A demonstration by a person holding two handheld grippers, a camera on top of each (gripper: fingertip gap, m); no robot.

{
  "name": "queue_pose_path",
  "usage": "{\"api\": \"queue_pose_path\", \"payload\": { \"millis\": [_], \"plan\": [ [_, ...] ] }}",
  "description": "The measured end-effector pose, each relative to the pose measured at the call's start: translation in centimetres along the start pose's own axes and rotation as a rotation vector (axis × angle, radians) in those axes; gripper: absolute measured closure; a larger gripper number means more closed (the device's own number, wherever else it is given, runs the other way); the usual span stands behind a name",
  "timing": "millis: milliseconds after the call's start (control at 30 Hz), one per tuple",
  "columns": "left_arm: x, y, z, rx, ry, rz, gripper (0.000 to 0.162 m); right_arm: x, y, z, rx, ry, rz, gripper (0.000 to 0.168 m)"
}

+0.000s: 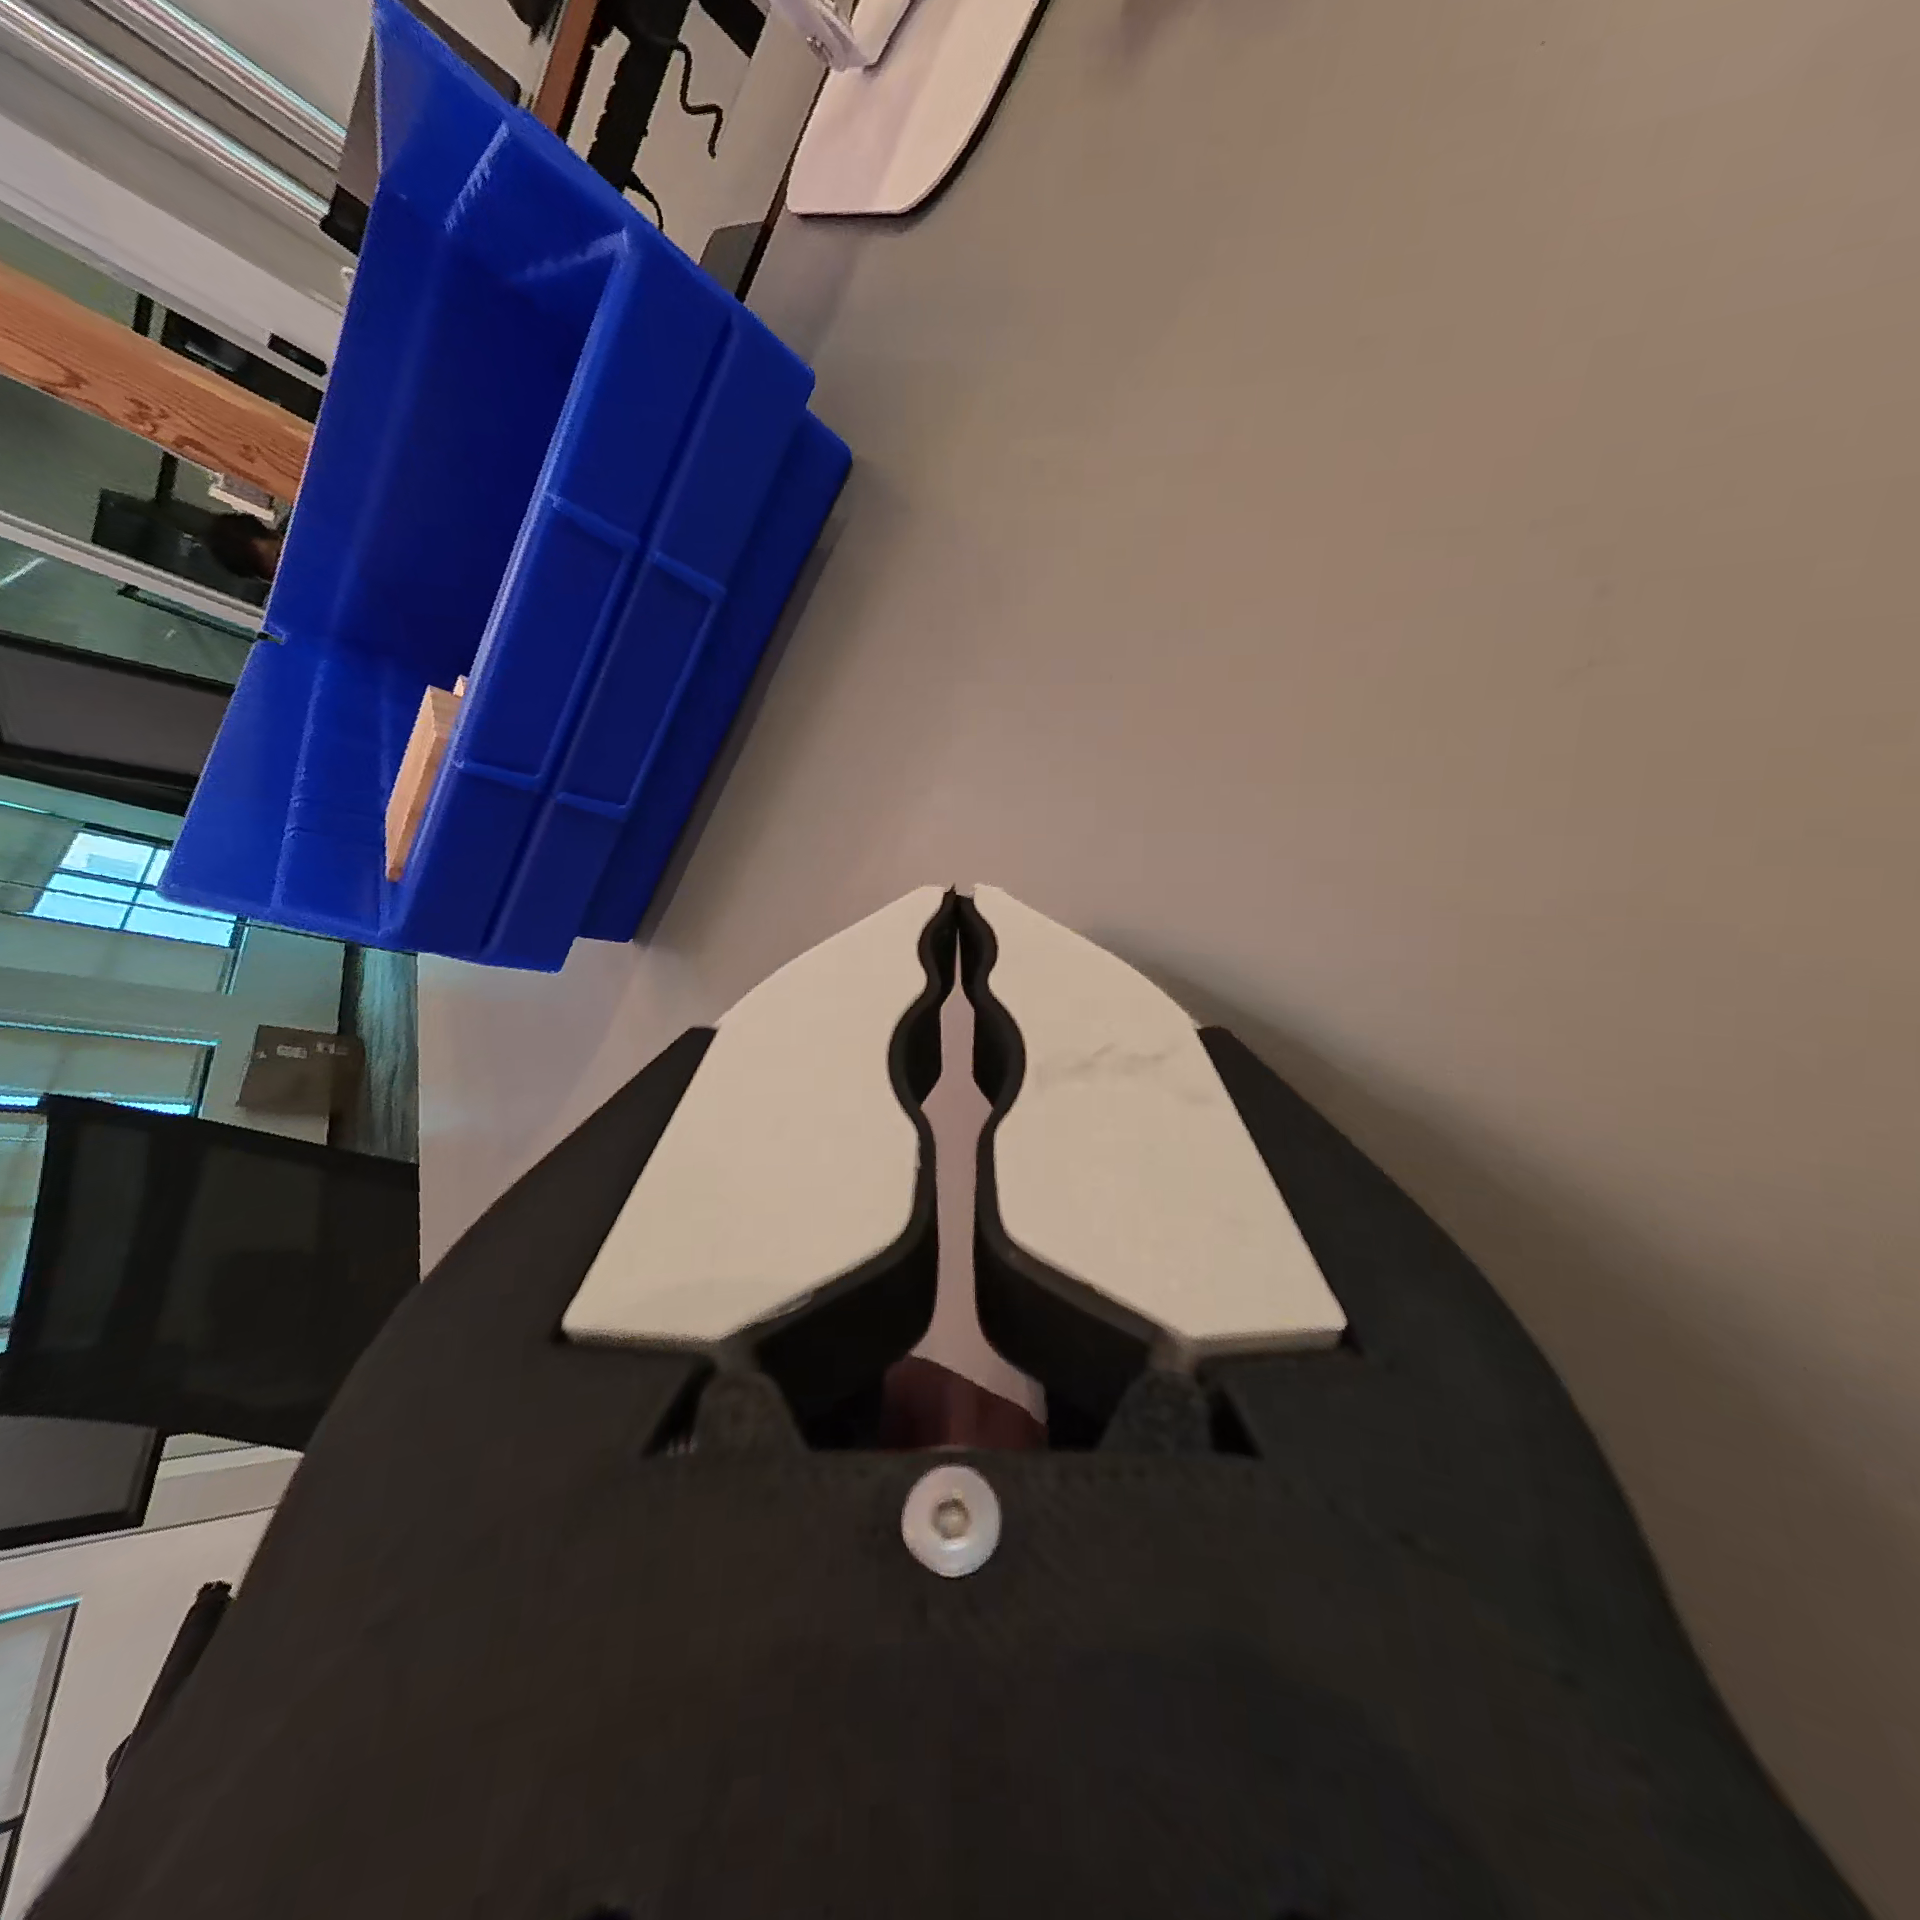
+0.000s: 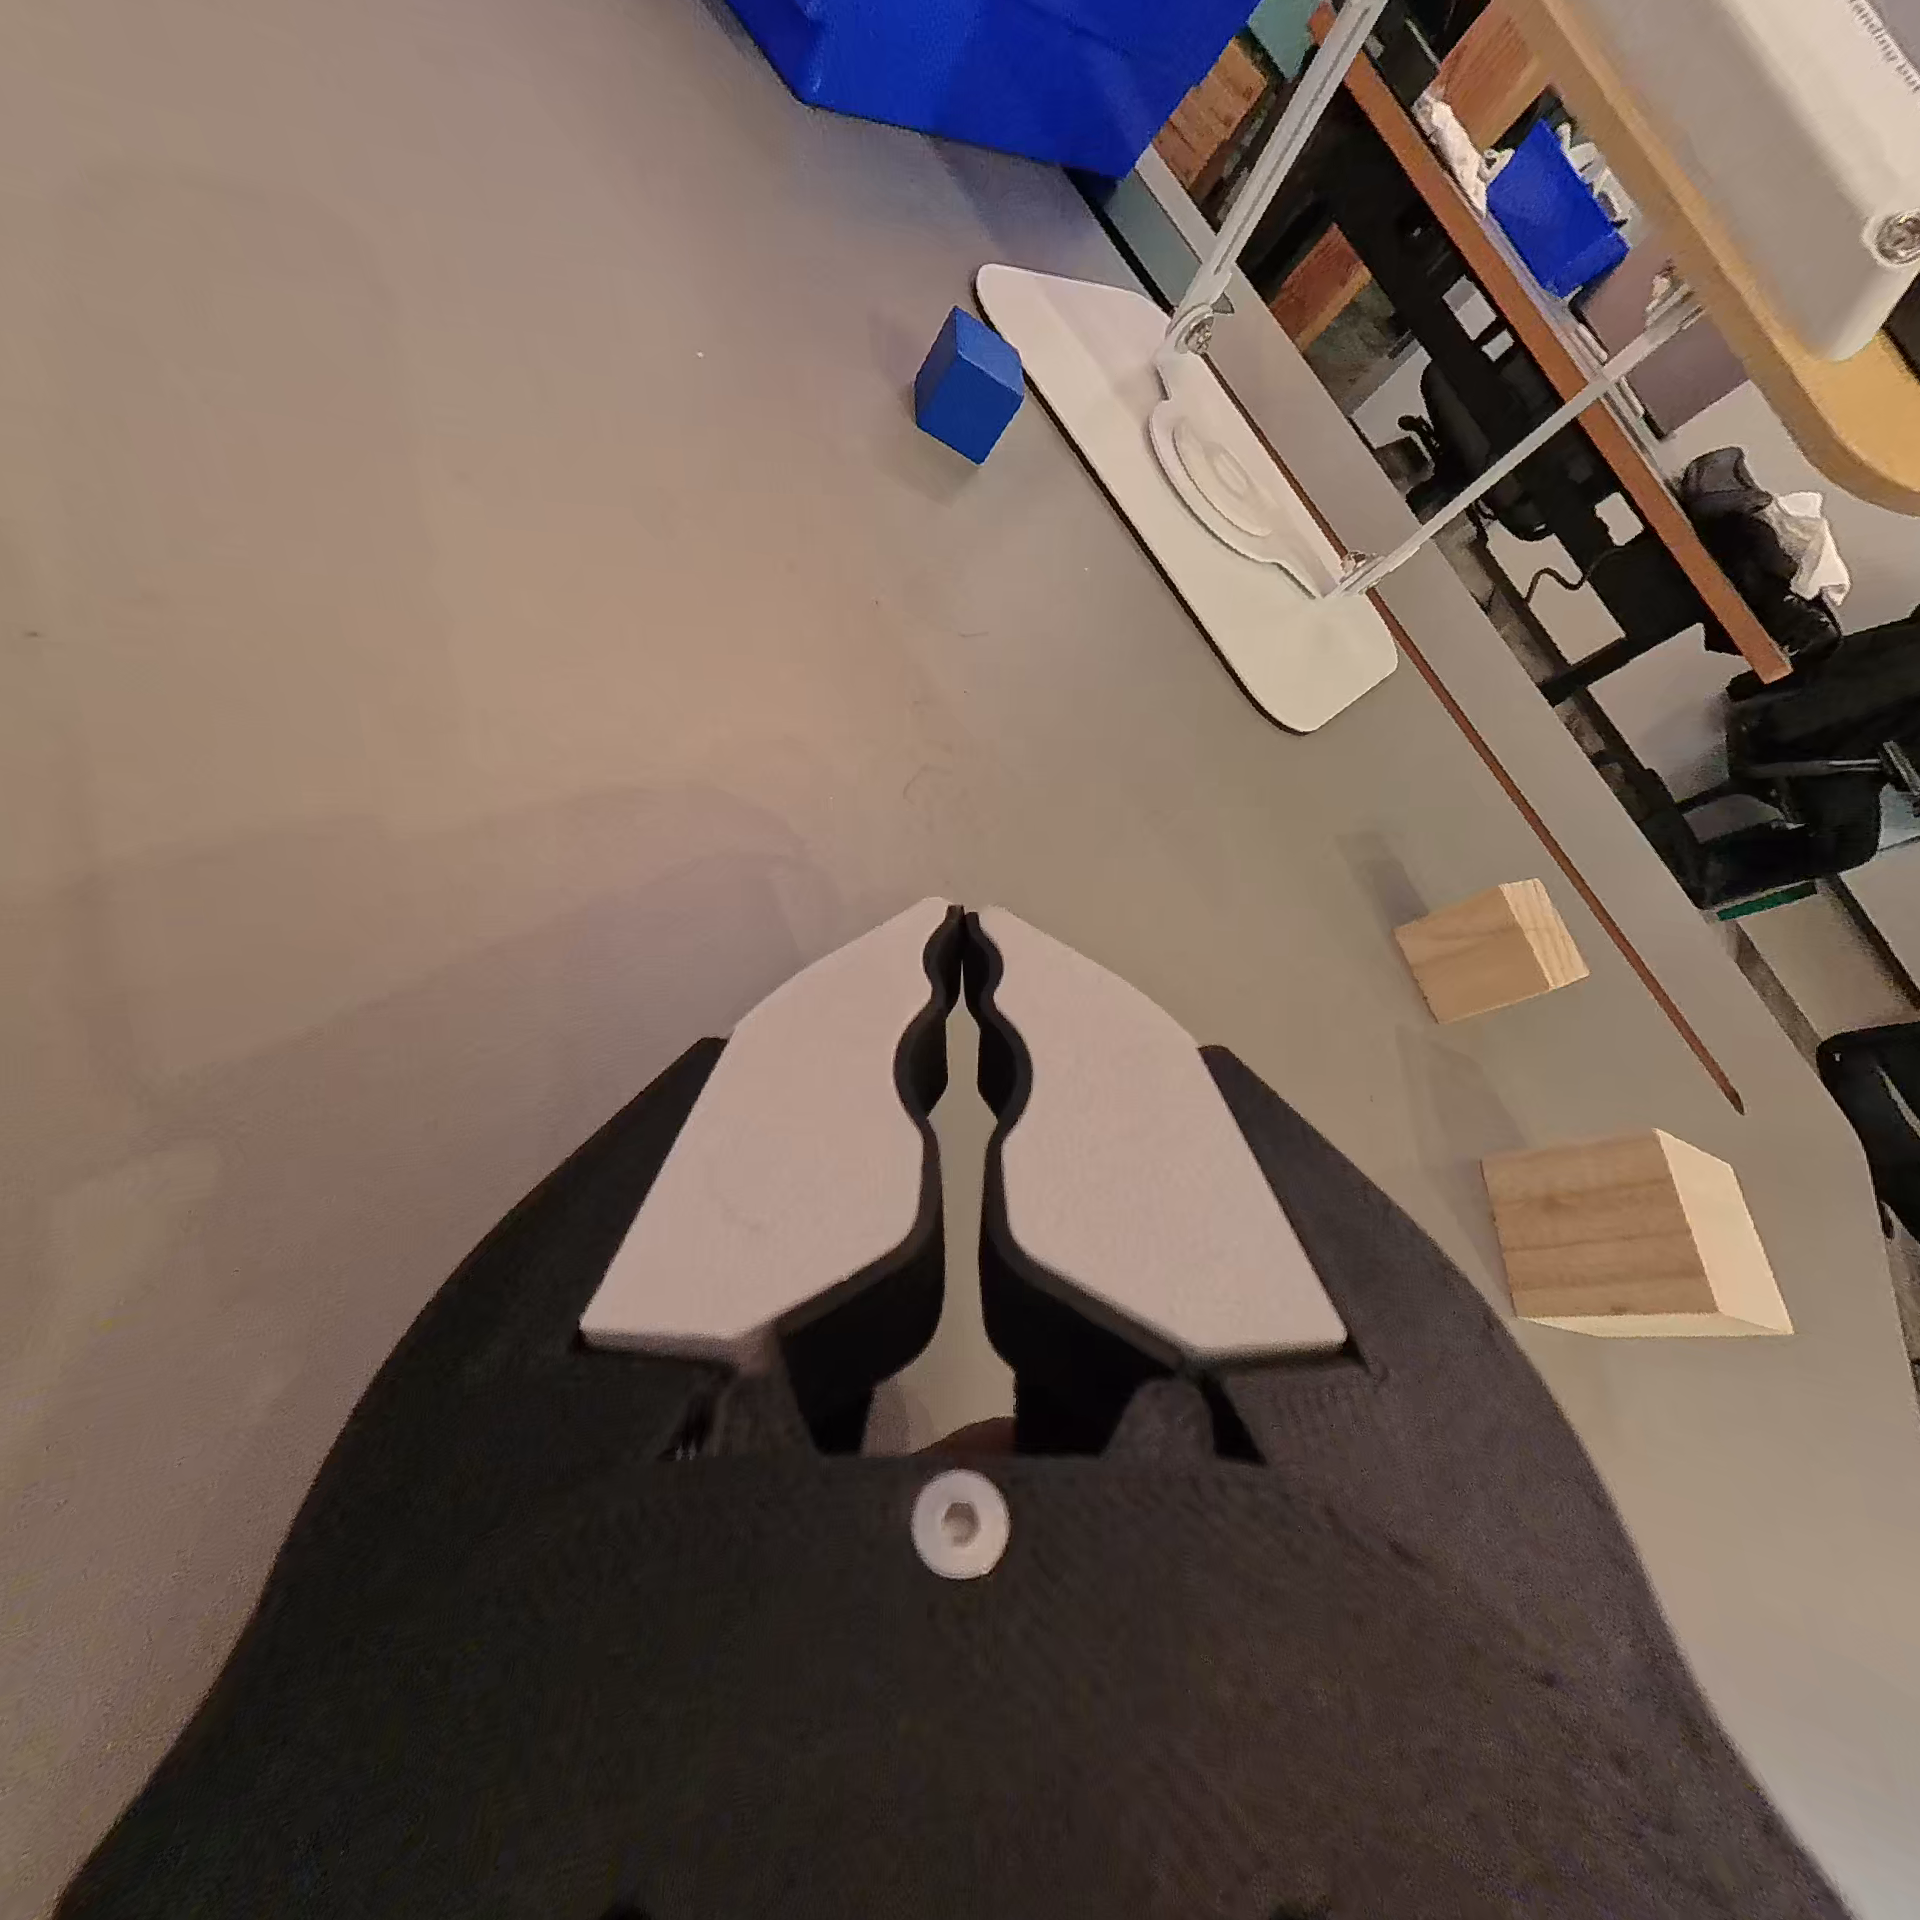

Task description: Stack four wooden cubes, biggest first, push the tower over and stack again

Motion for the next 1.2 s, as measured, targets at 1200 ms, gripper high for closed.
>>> {"api": "queue_pose_path", "payload": {
  "millis": [1200],
  "plan": [
    [-8.4, -1.6, -4.3, 0.138, -0.015, 0.277, 0.162, 0.5, 0.6, 0.1, -0.064, 0.000, 0.018, 0.168]
  ]
}}
Point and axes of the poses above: each gripper's, where its closed fingertips meet, x out along the fingers, z out of its top, y = z × x across the jaws, the point moved 6 cm from there along -x, back along the fingers, and after that the axes turned 1 degree about z, right-handed, at the moved point
